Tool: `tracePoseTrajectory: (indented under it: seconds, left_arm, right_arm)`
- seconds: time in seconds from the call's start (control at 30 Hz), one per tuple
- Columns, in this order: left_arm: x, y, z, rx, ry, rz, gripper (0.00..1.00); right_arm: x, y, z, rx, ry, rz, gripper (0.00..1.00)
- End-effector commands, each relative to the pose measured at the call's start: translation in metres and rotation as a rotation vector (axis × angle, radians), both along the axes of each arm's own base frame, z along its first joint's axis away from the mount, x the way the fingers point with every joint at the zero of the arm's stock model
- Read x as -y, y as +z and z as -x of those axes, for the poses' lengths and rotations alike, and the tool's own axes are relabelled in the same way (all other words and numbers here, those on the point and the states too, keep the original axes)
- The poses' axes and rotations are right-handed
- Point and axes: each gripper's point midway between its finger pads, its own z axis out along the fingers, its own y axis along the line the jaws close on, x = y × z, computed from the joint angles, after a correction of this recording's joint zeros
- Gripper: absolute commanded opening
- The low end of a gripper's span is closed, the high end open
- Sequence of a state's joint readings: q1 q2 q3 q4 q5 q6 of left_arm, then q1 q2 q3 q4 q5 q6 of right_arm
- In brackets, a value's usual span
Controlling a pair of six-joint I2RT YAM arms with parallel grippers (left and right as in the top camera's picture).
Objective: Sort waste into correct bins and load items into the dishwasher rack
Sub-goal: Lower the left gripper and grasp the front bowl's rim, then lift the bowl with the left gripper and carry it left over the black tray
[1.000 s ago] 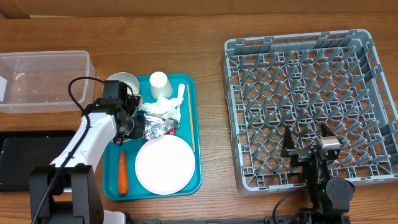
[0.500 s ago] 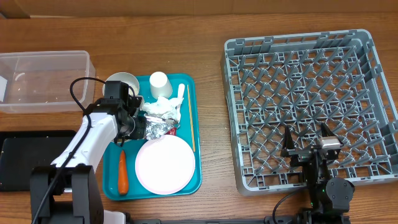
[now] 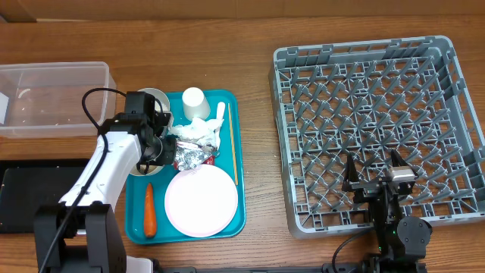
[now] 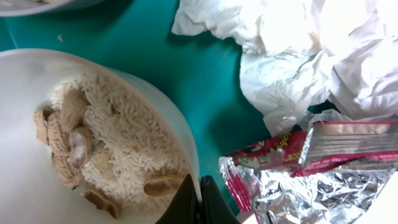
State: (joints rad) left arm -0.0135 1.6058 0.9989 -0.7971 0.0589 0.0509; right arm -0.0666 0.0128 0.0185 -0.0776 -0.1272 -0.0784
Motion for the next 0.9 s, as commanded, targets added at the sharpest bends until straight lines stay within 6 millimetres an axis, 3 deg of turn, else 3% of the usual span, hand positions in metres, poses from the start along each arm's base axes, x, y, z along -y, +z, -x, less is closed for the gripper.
tracePoseTrajectory:
  seconds: [0.0, 0.53, 0.73, 0.87]
  left_arm:
    - [-0.003, 0.009, -0.006, 0.009, 0.052, -0.008, 0.04]
    - [-0.007, 0.039, -0.013, 0.007, 0.149, -0.018, 0.04]
    - [-0.007, 0.064, -0.016, 0.036, 0.207, -0.001, 0.04]
    - [-0.007, 0.093, -0.015, 0.095, 0.262, 0.019, 0.04]
  right_arm:
    - [0.0, -0.002, 0.0, 0.005, 0.0, 0.001, 1.0]
    - [0.0, -0.002, 0.0, 0.005, 0.0, 0.001, 1.0]
    - [0.0, -0.002, 0.0, 0.005, 0.0, 0.001, 1.0]
    - [0.0, -0.001, 0.0, 0.005, 0.0, 0.001, 1.0]
